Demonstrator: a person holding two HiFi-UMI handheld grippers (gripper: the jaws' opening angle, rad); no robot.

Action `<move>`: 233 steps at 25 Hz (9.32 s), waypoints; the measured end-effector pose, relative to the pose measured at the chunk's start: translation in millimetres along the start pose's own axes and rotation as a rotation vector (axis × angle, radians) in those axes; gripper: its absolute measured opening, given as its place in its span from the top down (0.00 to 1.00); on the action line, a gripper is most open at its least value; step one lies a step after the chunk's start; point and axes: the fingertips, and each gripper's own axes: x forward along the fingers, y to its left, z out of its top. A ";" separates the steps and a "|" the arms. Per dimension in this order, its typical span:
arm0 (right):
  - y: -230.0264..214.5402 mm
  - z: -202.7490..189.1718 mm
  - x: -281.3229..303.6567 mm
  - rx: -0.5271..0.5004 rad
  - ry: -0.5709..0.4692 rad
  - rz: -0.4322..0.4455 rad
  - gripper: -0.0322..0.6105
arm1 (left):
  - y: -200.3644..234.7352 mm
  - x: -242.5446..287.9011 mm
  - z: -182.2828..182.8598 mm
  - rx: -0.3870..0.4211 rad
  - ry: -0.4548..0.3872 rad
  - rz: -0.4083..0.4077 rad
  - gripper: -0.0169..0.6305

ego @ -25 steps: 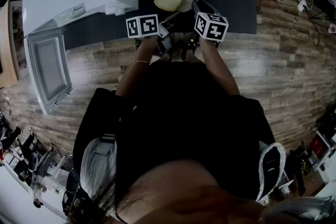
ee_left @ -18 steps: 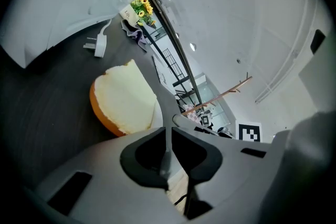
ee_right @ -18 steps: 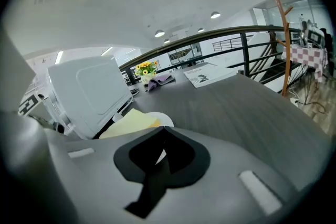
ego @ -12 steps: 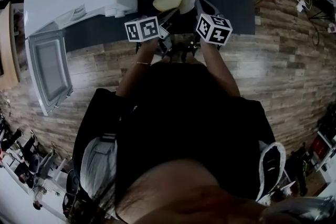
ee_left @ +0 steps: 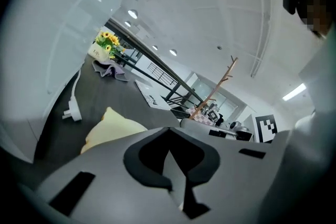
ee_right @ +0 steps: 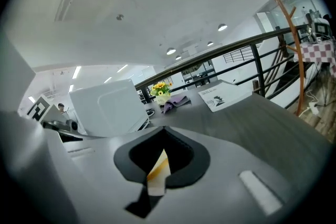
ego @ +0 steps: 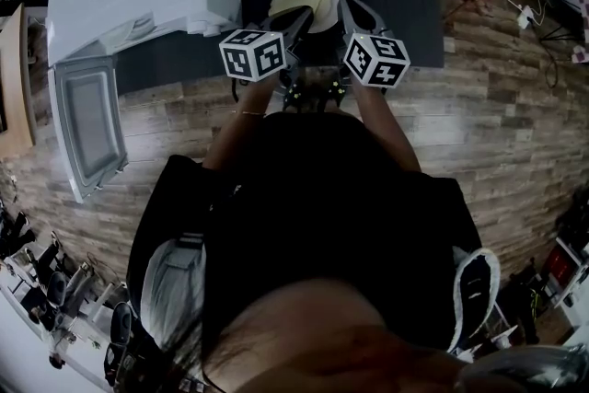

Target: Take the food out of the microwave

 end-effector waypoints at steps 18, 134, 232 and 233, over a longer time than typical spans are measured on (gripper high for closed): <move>29.6 69.9 -17.9 -0.096 -0.224 0.145 0.95 | -43.6 11.2 63.9 0.311 -0.144 0.033 0.96; 455.0 -135.9 -116.3 -0.169 -0.011 0.844 0.95 | 24.3 -439.4 -61.4 0.295 -0.567 0.602 0.96; 440.7 -62.8 62.2 -0.054 -0.193 0.615 0.95 | 145.0 -353.6 58.6 0.435 -0.328 0.350 0.96; 438.2 -63.9 62.3 -0.053 -0.187 0.609 0.95 | 144.9 -352.2 57.6 0.432 -0.329 0.345 0.96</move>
